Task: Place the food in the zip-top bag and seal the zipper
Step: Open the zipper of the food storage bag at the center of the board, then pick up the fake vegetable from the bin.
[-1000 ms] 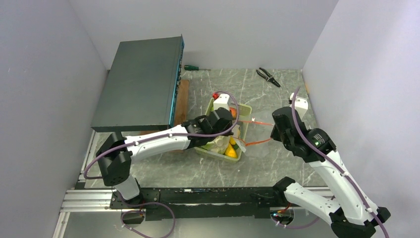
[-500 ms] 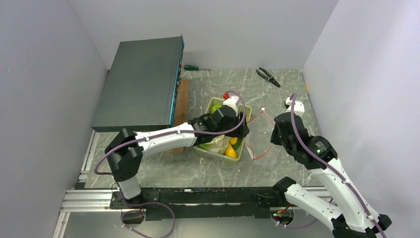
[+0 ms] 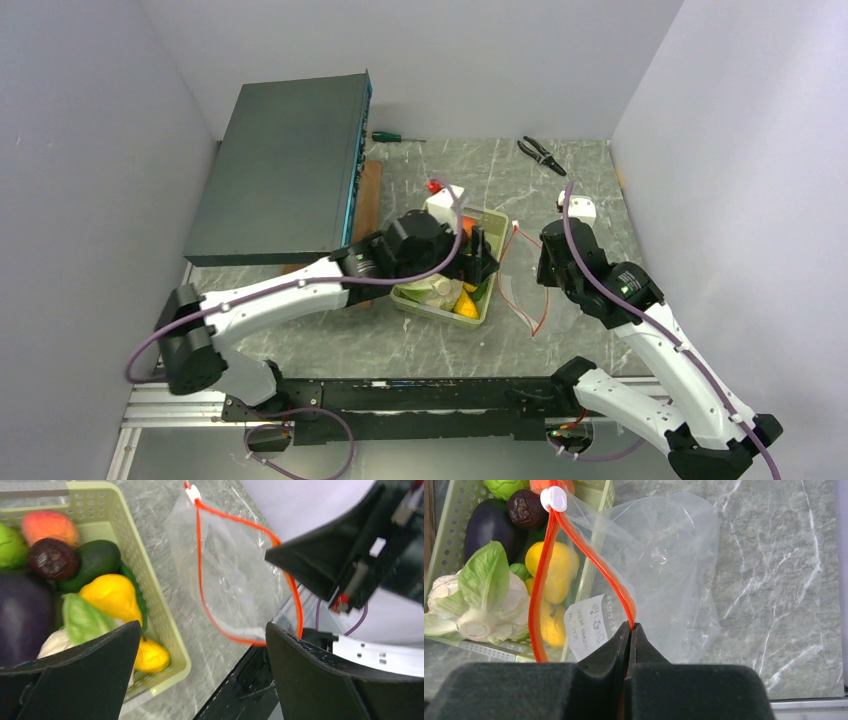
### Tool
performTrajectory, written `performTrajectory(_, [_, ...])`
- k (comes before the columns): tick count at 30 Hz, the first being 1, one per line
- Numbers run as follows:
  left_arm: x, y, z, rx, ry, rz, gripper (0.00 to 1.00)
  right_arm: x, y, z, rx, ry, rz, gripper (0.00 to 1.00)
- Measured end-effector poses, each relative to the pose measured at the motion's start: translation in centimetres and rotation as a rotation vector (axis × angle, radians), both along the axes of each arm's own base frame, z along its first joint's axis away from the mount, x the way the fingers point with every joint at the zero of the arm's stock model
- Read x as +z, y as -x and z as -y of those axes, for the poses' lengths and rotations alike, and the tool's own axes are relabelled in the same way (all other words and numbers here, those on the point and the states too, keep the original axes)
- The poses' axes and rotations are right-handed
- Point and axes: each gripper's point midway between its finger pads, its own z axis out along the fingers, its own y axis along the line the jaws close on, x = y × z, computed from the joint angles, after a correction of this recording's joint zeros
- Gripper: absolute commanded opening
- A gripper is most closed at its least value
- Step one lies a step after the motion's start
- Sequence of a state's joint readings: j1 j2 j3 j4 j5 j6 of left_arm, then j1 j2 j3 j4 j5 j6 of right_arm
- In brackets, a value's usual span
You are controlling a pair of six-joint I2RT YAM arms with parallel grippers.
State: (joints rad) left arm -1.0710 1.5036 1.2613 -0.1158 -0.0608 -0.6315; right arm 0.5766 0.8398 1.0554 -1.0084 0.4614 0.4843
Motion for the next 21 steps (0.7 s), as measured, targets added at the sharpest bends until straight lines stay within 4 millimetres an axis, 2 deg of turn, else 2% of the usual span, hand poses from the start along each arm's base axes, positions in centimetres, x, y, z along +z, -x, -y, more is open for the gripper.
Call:
performTrajectory(2, [0.7, 0.7, -1.8, 0.003, 0.000, 0.037, 1.00, 0.2, -0.1, -0.1, 0.006, 0.000, 0.008, 0.00])
performTrajectory(4, [0.4, 1.2, -3.6, 0.015, -0.023, 0.068, 1.00, 0.3, -0.2, -0.2, 0.012, -0.003, 0.016, 0.00])
performTrajectory(6, [-0.8, 1.4, -5.3, 0.032, -0.079, 0.085, 1.00, 0.4, -0.3, -0.4, 0.020, -0.010, 0.020, 0.00])
performTrajectory(9, [-3.2, 1.3, -6.9, 0.039, -0.175, 0.092, 1.00, 0.6, -0.5, -0.8, 0.036, -0.023, 0.029, 0.00])
performTrajectory(17, [-10.2, -0.4, -8.8, 0.021, -0.478, 0.070, 1.00, 0.8, -0.7, -1.4, 0.065, -0.036, 0.038, 0.00])
performTrajectory(21, [-12.3, -1.4, -9.1, -0.009, -0.573, 0.063, 1.00, 0.9, -0.6, -1.4, 0.074, -0.040, 0.044, 0.00])
